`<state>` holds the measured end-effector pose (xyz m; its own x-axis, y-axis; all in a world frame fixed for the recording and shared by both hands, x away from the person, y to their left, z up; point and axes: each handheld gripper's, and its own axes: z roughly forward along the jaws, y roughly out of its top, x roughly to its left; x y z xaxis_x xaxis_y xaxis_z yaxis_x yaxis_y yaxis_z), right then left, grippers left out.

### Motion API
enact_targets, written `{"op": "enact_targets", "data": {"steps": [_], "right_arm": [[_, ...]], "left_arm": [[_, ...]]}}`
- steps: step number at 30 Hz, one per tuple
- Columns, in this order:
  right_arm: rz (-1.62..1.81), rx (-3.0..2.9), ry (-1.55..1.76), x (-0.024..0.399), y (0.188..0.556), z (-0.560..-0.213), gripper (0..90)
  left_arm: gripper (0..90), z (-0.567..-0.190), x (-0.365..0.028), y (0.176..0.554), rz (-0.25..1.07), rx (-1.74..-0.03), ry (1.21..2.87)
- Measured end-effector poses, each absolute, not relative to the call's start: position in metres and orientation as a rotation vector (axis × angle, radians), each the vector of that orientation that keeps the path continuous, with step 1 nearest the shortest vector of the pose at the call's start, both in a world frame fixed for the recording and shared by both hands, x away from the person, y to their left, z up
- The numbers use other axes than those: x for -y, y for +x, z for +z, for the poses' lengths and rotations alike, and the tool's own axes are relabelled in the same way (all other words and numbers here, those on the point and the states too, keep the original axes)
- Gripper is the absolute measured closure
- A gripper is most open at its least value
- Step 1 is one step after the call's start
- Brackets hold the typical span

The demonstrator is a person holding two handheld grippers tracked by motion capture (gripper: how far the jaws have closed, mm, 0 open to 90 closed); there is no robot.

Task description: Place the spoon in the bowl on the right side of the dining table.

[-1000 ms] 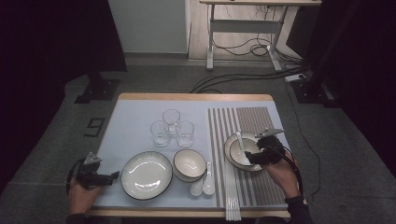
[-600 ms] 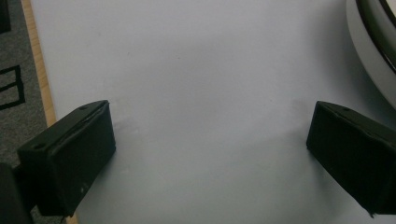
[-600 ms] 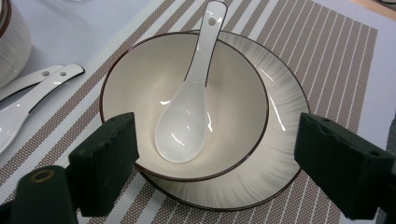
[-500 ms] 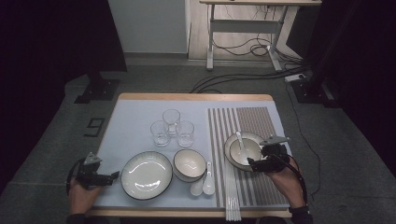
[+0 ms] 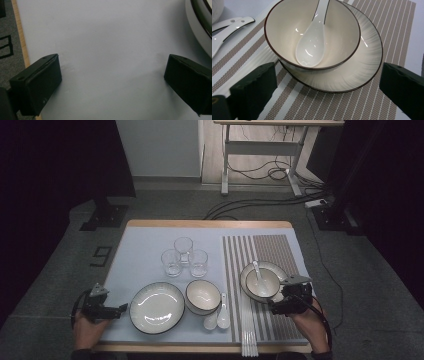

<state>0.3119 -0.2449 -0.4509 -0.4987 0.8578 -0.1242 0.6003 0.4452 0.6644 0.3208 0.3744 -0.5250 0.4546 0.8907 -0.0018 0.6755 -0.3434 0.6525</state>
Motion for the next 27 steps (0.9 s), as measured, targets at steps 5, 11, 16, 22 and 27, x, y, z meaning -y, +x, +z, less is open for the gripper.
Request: {"op": "enact_targets", "data": {"steps": [5,11,16,22,27], "right_arm": [[0.763,-2.265,1.221,0.245,0.31,-0.46,0.0],[0.739,-2.273,1.254,0.249,0.307,-0.473,0.0],[0.729,-2.271,1.305,0.253,0.308,-0.482,0.0],[0.721,-2.278,1.365,0.255,0.309,-0.493,0.0],[0.72,-2.281,1.415,0.255,0.31,-0.504,0.0]], "left_arm": [[1.1,-0.525,-0.374,0.321,0.481,-1.302,2.125],[1.1,-0.525,-0.375,0.321,0.481,-1.302,2.126],[1.1,-0.525,-0.375,0.321,0.481,-1.302,2.126],[1.1,-0.525,-0.374,0.321,0.481,-1.302,2.126],[1.1,-0.525,-0.374,0.321,0.481,-1.302,2.126]]}}
